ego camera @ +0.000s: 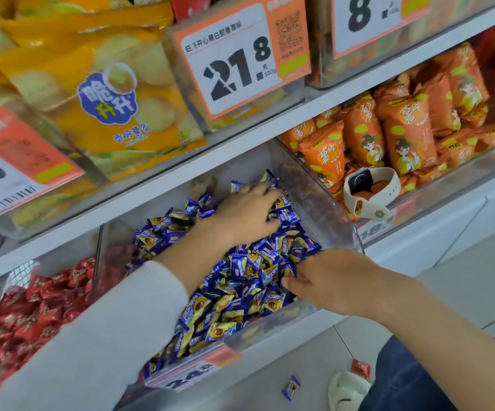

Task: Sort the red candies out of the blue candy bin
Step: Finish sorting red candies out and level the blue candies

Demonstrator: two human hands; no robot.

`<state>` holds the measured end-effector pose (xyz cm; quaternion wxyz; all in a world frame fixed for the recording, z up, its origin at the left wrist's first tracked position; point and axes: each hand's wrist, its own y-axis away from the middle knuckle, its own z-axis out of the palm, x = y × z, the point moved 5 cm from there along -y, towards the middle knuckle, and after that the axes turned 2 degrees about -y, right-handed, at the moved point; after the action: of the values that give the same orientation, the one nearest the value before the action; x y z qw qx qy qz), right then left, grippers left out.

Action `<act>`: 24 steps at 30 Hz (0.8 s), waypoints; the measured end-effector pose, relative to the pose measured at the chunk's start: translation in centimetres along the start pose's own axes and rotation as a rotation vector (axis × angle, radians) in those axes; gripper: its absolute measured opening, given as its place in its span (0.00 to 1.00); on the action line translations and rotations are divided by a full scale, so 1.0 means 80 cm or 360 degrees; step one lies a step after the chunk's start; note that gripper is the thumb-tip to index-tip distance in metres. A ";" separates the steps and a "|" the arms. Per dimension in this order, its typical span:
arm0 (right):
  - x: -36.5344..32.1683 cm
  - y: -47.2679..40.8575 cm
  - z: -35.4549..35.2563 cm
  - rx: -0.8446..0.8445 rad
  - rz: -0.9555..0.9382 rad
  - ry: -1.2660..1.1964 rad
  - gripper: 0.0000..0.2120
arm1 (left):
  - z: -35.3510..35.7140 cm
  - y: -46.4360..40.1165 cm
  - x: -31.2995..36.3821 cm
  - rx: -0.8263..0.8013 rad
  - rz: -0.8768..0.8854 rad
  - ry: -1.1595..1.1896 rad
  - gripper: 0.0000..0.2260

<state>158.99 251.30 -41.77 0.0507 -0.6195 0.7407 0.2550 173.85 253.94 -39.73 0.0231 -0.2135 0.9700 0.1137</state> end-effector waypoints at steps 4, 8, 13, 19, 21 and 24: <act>0.001 0.001 -0.001 0.0027 -0.0029 -0.0014 0.25 | 0.043 -0.062 -0.005 -0.0080 -0.0234 -0.0069 0.39; -0.002 0.002 -0.005 0.0054 -0.0076 0.0005 0.24 | 0.049 -0.057 0.004 -0.0154 -0.0086 -0.0040 0.31; 0.000 -0.003 -0.003 0.0000 -0.0016 -0.0004 0.24 | 0.043 0.023 0.019 -0.0235 0.0198 -0.0017 0.17; 0.002 -0.006 0.001 0.0002 -0.0009 0.0014 0.23 | 0.035 0.071 0.000 -0.0105 0.0190 0.0051 0.18; 0.002 -0.005 0.000 -0.0010 -0.0003 0.0009 0.22 | 0.029 0.072 -0.031 -0.0005 -0.0023 -0.0048 0.18; 0.003 -0.007 0.000 -0.0022 0.0002 0.0032 0.19 | 0.016 0.081 -0.077 0.0067 -0.0373 0.0110 0.26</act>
<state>159.47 251.05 -42.03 0.0389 -0.6220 0.7397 0.2539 176.71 262.49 -39.02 0.0073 -0.3288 0.9408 0.0825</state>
